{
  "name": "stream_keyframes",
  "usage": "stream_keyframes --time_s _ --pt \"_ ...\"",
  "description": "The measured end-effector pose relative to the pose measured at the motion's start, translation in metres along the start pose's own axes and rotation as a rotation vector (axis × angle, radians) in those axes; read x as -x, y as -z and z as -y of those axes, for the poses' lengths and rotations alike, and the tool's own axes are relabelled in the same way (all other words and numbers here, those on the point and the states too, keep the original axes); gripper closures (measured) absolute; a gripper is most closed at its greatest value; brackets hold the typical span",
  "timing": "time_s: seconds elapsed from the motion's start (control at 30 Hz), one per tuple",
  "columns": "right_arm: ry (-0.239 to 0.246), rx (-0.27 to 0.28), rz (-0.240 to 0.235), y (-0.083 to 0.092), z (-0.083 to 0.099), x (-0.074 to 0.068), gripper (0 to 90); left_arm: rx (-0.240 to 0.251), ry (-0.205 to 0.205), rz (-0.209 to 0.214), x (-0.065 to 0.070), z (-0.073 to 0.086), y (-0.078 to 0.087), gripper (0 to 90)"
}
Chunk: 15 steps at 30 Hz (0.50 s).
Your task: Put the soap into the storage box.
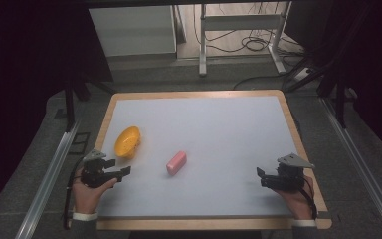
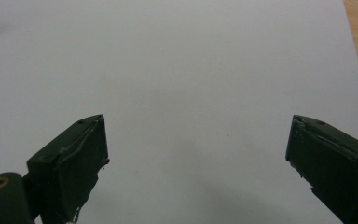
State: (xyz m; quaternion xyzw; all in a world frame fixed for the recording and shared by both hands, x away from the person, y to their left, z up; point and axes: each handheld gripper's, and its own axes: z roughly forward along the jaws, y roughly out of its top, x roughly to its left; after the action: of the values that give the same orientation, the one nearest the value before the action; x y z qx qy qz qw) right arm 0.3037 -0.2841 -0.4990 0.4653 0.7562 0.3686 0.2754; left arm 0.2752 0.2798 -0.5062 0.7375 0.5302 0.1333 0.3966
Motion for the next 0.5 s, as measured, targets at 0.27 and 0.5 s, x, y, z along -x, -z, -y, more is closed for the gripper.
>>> stream_keyframes --time_s 0.27,0.5 --pt "-0.024 -0.001 0.017 0.001 0.002 0.004 6.3 0.015 -0.008 -0.001 0.004 -0.001 0.007 25.9" --pt "-0.021 -0.020 0.003 0.004 0.003 0.006 9.1 0.028 -0.003 -0.016 0.007 -0.001 0.015 26.4"
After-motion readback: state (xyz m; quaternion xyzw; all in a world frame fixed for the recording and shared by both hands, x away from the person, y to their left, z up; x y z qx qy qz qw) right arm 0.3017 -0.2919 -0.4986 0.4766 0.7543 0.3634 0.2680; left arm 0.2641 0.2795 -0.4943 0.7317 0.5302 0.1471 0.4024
